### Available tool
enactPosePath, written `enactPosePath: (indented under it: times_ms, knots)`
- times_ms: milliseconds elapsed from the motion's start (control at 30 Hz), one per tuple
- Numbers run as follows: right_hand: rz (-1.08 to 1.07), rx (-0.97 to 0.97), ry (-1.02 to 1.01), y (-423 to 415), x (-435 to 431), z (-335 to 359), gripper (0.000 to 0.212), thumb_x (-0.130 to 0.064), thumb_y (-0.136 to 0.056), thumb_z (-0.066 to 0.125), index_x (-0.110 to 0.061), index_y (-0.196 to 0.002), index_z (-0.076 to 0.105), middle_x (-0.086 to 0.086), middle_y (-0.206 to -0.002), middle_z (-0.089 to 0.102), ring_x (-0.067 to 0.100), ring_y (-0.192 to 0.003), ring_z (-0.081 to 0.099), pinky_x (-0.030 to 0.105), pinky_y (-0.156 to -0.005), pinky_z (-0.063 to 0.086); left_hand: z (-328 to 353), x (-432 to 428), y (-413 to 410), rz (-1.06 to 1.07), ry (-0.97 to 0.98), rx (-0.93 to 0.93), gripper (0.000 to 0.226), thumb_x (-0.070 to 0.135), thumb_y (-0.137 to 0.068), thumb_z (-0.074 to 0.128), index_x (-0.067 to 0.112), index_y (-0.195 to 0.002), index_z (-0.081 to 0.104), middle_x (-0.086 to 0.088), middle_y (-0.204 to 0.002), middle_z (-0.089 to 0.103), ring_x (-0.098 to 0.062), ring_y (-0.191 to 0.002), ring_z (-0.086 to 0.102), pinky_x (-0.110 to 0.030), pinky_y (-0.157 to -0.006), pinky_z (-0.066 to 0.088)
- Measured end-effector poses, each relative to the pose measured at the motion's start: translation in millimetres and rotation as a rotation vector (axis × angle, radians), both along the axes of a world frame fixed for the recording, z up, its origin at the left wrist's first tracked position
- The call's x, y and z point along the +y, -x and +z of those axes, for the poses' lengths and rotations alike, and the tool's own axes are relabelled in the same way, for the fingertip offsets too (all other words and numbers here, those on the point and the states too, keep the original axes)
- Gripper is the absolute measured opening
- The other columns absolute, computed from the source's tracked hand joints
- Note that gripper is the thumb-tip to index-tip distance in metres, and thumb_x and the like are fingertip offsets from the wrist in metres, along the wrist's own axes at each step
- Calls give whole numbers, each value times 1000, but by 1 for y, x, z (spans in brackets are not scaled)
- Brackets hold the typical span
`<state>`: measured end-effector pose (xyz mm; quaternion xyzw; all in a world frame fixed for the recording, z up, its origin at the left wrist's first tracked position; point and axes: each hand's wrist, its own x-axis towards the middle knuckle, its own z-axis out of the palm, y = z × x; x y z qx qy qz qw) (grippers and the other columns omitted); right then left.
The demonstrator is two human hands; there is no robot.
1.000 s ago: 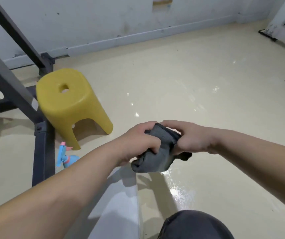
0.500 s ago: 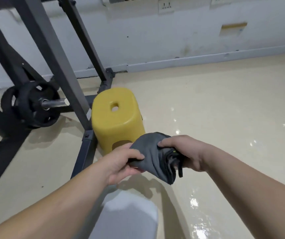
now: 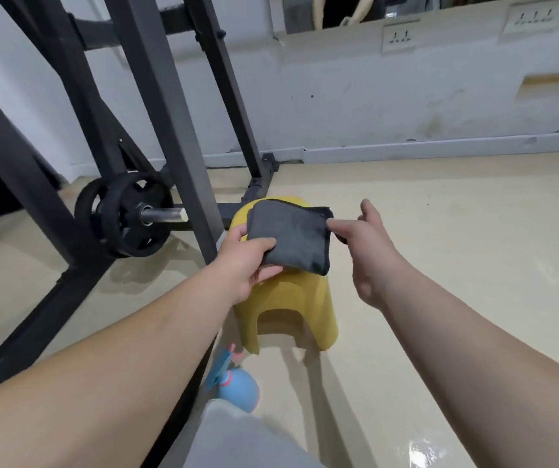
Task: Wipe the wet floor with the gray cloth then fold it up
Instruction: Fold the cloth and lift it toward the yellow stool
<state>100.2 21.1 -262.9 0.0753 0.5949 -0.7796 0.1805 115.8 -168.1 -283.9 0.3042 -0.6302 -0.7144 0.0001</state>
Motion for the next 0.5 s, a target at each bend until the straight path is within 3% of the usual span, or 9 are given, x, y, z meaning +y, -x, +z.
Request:
enactPosePath:
  times_ms: [67,100,167,200,300,367,500]
  knots:
    - [31,-84,-94,-1,-2,-11,78,-21,-95,62,-38,-160,22,-8,-162,32,22,-145,35,35,-103,30,-16,-9,6,-45,255,-182,44,12,-91,71,22,-131,54,-10,-117,63,-31,-99,69,-51,-84,63]
    - [64,-107,-153,-6,-3,-19,67,-23,-93,63,-34,-154,36,-7,-160,37,24,-147,35,39,-106,33,-26,-13,8,-58,421,-262,46,18,-86,74,20,-128,57,-10,-117,60,-34,-100,66,-52,-85,63]
    - [142,-121,-269,-16,-3,-33,29,-25,-90,64,-30,-118,63,-1,-140,56,28,-135,49,43,-95,45,-41,-19,10,-38,663,-343,56,30,-76,74,21,-128,56,-8,-124,50,-35,-100,58,-47,-86,60]
    - [179,-124,-317,-21,-1,-39,18,-26,-90,65,-29,-107,64,-2,-127,62,28,-125,57,43,-90,49,-41,-17,8,-29,726,-344,56,31,-78,73,23,-131,55,-7,-128,43,-35,-99,56,-43,-86,57]
    - [178,-87,-396,-30,7,-42,17,-17,-91,59,-15,-106,67,5,-104,67,26,-92,67,41,-80,54,-37,-3,-6,-67,940,-240,48,25,-91,67,24,-135,50,-4,-132,35,-30,-104,57,-39,-89,51]
    - [167,16,-502,-41,14,-37,11,-13,-88,52,-9,-88,62,9,-87,61,26,-75,54,37,-67,43,-33,11,-22,-141,993,-89,43,22,-91,66,25,-132,52,2,-127,38,-25,-108,57,-34,-89,49]
    - [272,239,-862,-71,26,-19,20,-30,-89,51,-23,-94,69,0,-88,71,21,-77,65,33,-69,56,-21,41,-52,-349,926,131,39,14,-90,65,24,-127,57,3,-117,49,-16,-99,57,-23,-85,42]
